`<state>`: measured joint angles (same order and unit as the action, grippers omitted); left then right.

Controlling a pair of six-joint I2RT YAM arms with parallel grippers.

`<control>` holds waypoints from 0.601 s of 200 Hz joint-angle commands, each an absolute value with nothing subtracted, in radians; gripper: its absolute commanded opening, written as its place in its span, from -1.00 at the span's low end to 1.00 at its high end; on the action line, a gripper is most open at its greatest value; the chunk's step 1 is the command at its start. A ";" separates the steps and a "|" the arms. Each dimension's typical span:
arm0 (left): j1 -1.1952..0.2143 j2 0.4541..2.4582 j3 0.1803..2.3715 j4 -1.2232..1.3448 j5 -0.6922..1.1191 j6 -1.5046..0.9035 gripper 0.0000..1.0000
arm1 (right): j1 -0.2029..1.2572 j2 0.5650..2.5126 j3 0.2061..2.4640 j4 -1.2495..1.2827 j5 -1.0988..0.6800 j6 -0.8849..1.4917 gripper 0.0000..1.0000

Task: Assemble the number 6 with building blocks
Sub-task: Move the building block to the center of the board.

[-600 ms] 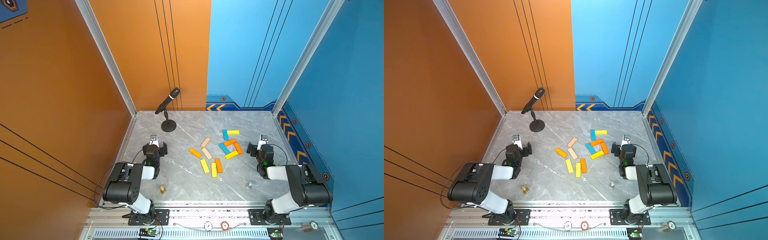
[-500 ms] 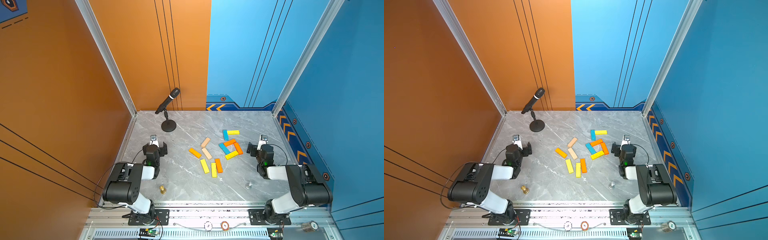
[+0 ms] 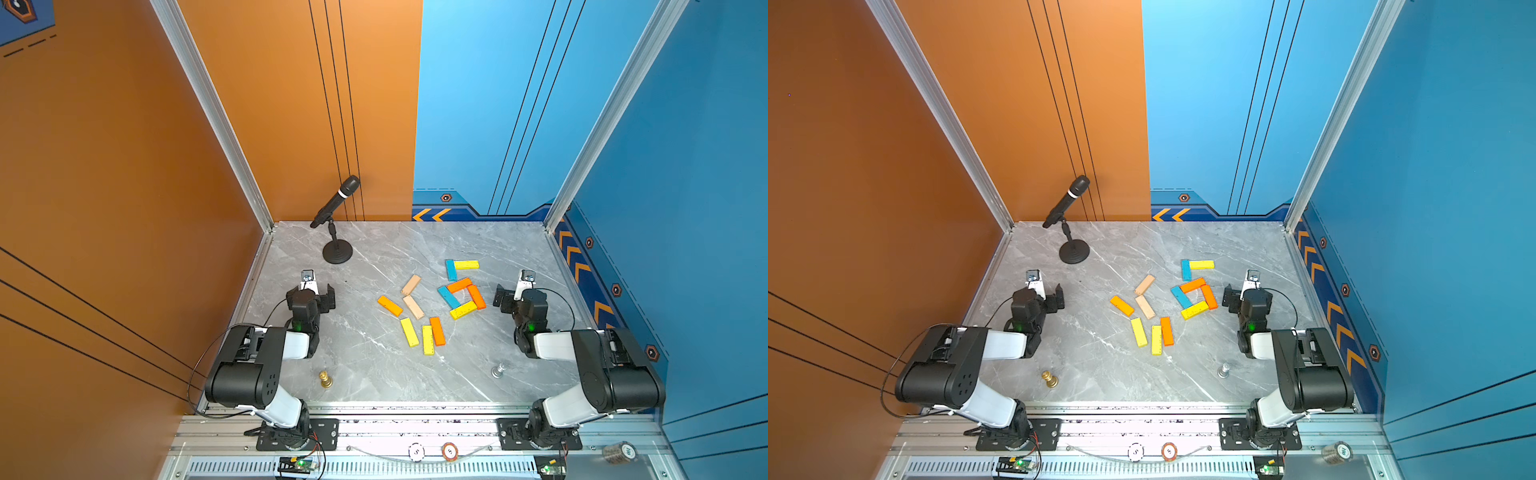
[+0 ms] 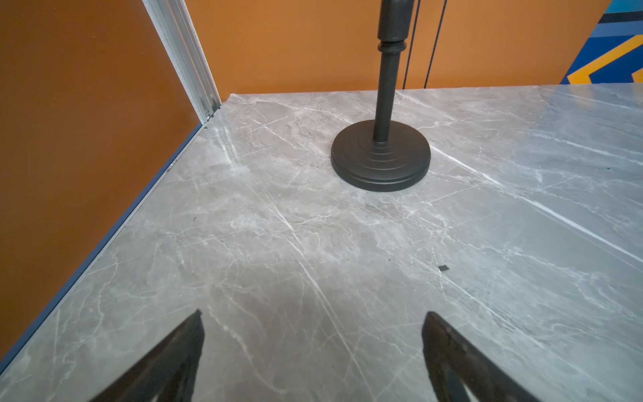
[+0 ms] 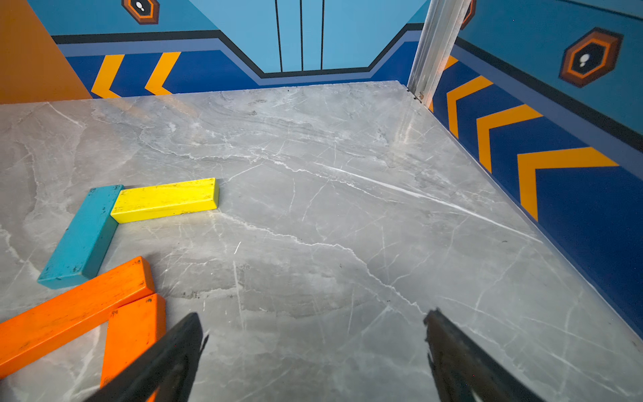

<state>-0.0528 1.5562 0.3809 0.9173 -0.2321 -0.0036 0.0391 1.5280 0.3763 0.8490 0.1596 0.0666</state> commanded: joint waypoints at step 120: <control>-0.046 1.562 0.385 0.911 -0.196 0.007 0.95 | 0.034 1.531 0.390 0.847 0.155 0.060 0.99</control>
